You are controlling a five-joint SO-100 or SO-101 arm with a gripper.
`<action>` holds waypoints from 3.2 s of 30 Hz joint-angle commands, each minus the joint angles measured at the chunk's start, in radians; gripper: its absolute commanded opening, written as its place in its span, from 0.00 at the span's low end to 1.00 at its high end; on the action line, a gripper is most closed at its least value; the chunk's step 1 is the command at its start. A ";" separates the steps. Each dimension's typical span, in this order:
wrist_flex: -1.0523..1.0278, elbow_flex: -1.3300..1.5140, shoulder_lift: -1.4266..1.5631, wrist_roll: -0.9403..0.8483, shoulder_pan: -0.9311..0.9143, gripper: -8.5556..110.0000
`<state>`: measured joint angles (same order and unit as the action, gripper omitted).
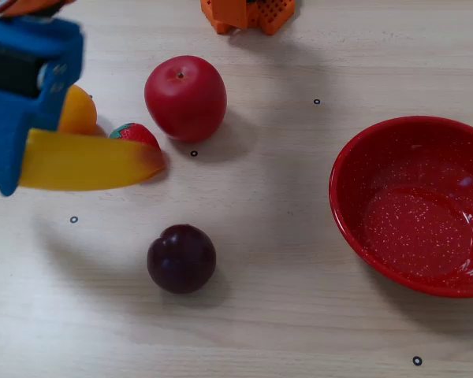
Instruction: Put the banana in the red bowl.
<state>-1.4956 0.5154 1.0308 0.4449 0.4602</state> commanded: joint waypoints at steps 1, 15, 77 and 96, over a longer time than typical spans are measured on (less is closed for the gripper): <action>0.015 -0.020 0.241 -0.084 -0.071 0.07; 0.041 0.141 0.483 -0.451 -0.565 0.07; 0.071 0.130 0.149 -0.502 -0.798 0.35; 0.236 0.638 0.807 -0.545 -0.618 0.07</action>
<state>-1.3514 1.0370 1.6490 -0.0798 -0.1963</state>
